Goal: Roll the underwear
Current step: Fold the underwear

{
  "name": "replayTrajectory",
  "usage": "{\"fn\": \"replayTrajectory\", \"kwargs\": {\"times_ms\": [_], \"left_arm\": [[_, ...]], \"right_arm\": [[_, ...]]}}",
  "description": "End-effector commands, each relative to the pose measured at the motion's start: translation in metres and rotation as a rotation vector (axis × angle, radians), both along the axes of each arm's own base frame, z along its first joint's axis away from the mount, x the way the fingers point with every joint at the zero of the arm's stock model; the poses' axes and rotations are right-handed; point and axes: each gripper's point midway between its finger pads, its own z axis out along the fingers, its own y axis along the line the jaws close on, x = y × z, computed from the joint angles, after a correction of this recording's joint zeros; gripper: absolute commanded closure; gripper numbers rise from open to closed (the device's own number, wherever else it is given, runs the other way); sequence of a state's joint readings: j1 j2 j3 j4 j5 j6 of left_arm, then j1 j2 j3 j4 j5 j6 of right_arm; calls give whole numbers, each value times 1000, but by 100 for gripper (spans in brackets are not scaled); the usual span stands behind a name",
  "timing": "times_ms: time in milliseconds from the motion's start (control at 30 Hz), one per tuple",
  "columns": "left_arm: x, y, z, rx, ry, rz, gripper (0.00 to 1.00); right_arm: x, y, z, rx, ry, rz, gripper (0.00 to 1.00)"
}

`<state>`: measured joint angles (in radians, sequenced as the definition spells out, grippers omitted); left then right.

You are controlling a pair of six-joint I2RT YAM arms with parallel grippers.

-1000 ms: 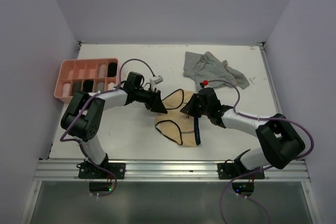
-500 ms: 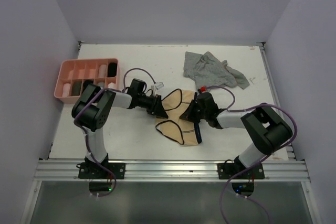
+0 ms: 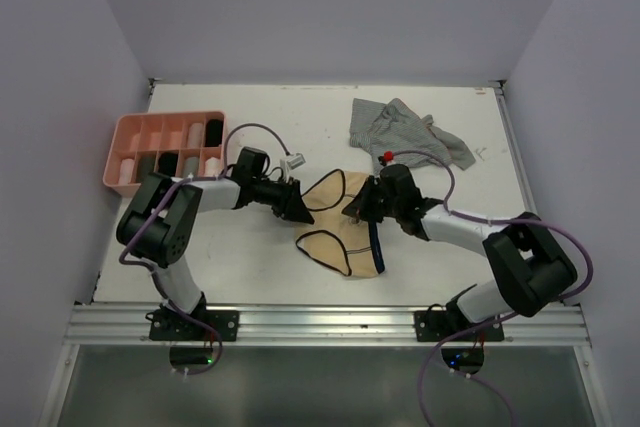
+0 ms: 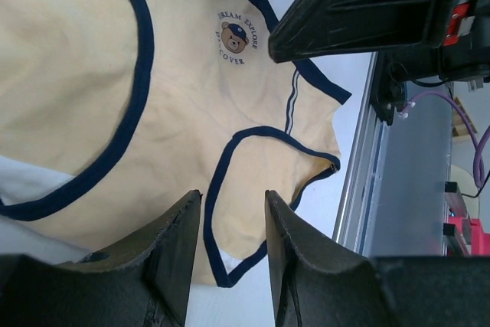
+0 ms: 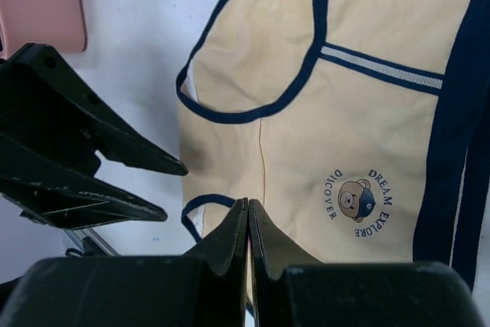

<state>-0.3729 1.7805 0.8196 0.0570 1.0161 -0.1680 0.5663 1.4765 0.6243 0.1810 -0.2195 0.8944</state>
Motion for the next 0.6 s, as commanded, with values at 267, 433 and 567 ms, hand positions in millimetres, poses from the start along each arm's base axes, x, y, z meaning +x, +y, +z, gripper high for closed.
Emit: {"fn": "replayTrajectory", "kwargs": {"times_ms": [267, 433, 567], "left_arm": [[10, 36, -53, 167, 77, 102, 60], [19, 32, -47, 141, 71, 94, 57], [21, 18, -12, 63, -13, -4, 54]], "right_arm": [[0, -49, -35, -195, 69, -54, 95], [-1, -46, -53, -192, 118, -15, 96], [19, -27, -14, -126, 13, 50, 93]]}}
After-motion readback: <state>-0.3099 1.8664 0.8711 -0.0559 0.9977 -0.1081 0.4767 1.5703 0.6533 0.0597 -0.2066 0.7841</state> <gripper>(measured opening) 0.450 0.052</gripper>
